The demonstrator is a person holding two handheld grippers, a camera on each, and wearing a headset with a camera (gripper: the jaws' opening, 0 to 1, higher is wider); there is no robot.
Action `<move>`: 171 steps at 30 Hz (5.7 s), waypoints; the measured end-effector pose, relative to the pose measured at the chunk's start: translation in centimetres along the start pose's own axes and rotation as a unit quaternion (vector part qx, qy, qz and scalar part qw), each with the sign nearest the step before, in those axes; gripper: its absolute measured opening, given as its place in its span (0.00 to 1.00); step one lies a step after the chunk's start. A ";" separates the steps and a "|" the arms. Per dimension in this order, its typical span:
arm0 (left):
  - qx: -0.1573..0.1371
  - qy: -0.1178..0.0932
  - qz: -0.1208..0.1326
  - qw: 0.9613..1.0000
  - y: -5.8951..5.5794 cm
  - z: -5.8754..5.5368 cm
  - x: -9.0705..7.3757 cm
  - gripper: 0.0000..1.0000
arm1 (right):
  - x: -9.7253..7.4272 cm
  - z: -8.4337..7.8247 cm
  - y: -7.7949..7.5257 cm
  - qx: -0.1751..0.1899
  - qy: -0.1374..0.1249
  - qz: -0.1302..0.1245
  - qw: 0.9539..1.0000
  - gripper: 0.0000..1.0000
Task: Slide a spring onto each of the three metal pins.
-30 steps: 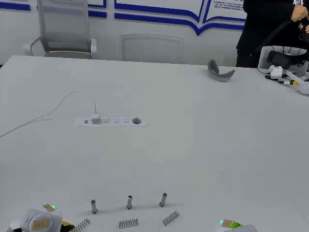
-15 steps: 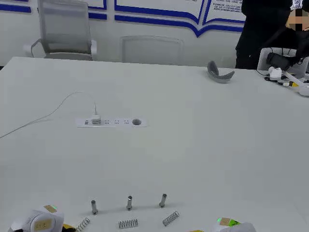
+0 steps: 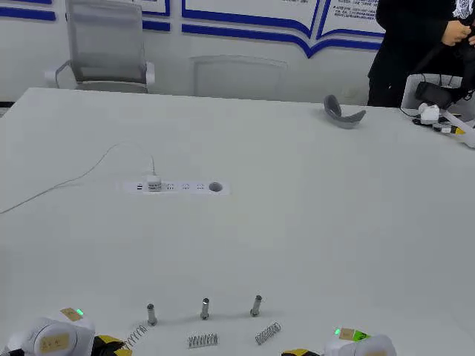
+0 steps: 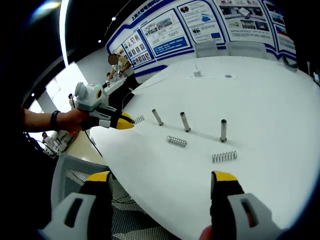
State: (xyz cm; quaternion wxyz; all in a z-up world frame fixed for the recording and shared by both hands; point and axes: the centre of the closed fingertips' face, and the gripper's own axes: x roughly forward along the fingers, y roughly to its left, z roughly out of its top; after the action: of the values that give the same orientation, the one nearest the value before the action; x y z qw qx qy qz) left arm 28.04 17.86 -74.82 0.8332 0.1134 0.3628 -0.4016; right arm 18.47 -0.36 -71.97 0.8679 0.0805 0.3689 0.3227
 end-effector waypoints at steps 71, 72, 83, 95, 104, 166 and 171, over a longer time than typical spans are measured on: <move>0.185 -0.058 -0.164 0.967 -15.2 8.2 -2.0 0.11 | 1.3 7.4 5.3 0.126 -0.111 0.161 0.972 0.18; 0.185 -0.057 -0.164 0.967 -15.2 8.2 -2.0 0.11 | 1.3 7.3 5.3 0.128 -0.111 0.162 0.972 0.18; 0.176 -0.064 -0.187 0.964 -15.2 8.6 -2.2 0.10 | 0.5 8.3 6.1 0.129 -0.113 0.183 0.968 0.13; 0.145 -0.083 -0.267 0.949 -15.9 10.1 -3.5 0.10 | -1.1 9.2 7.4 -0.012 -0.032 0.213 0.976 0.13; 0.155 -0.085 -0.301 0.937 -16.4 10.0 -4.3 0.10 | -1.5 8.7 8.6 -0.129 0.048 0.236 0.962 0.13; 0.038 -0.071 -0.124 0.989 -5.5 2.3 -3.8 0.34 | 3.7 5.7 4.8 -0.240 0.171 0.172 0.940 0.13; 0.012 -0.065 -0.094 0.993 -3.7 0.8 -3.7 0.41 | 4.8 6.4 4.2 -0.242 0.168 0.166 0.941 0.13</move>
State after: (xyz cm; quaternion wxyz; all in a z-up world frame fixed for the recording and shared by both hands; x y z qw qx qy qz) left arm 24.15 17.24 -71.26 0.8123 0.0628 0.3121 -0.4888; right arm 23.35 6.48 -68.61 0.7206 -0.1278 0.4017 0.5504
